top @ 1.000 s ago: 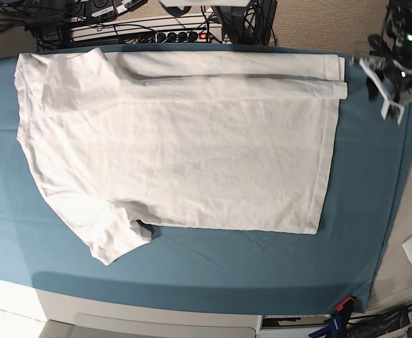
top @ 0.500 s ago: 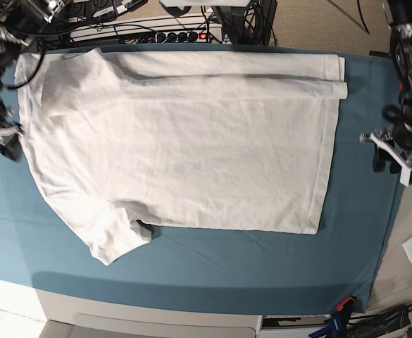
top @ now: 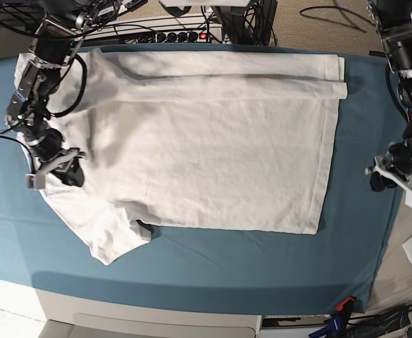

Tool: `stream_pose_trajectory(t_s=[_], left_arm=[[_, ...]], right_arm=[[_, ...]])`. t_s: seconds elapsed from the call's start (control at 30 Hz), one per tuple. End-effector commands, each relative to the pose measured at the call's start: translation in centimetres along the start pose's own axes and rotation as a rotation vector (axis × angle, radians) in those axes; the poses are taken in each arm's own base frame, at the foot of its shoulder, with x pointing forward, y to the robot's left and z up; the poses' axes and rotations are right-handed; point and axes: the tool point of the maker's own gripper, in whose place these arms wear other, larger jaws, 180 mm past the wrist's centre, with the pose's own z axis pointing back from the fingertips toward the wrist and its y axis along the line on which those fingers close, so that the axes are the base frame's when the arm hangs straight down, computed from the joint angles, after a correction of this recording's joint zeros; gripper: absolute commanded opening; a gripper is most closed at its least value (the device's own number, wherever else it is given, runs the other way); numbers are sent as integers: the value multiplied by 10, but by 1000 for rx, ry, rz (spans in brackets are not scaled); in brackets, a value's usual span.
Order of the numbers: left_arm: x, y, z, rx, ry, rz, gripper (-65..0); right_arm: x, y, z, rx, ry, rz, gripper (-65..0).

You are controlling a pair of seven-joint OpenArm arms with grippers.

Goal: Fold the T-shirt properly
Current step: 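Reach both grippers to the opposite shirt edge and grasp it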

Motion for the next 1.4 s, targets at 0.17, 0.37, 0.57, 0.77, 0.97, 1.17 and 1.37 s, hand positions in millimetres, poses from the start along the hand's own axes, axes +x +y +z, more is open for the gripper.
stream_pose_trajectory(t_s=[0.17,0.37,0.57,0.77,0.97,1.17,1.37], left_arm=[[14,-43,-40,-97,27,-11,-394],[14,-101,-85,-167,89,-85,-395],[20,-114,-115,-152,126,-90,-395],[23,-111,-121,-155,138,-68,-395],[24,-118,-120,-194,134,-35,-427],[22,-131,-120,-244,140,-38,-432],[22,-133,-119,-252,141,-27,-650]], right_arm=[[26,5,-4,8,-73,43,-474],[22,3,-4,-4,-56,59,-474],[22,2,-4,-8,-51,64,-474],[22,2,-4,-8,-53,64,-474],[23,2,-4,-8,-58,64,-474],[23,2,-4,-7,-60,64,-474],[32,-4,-4,-36,-77,110,-473]])
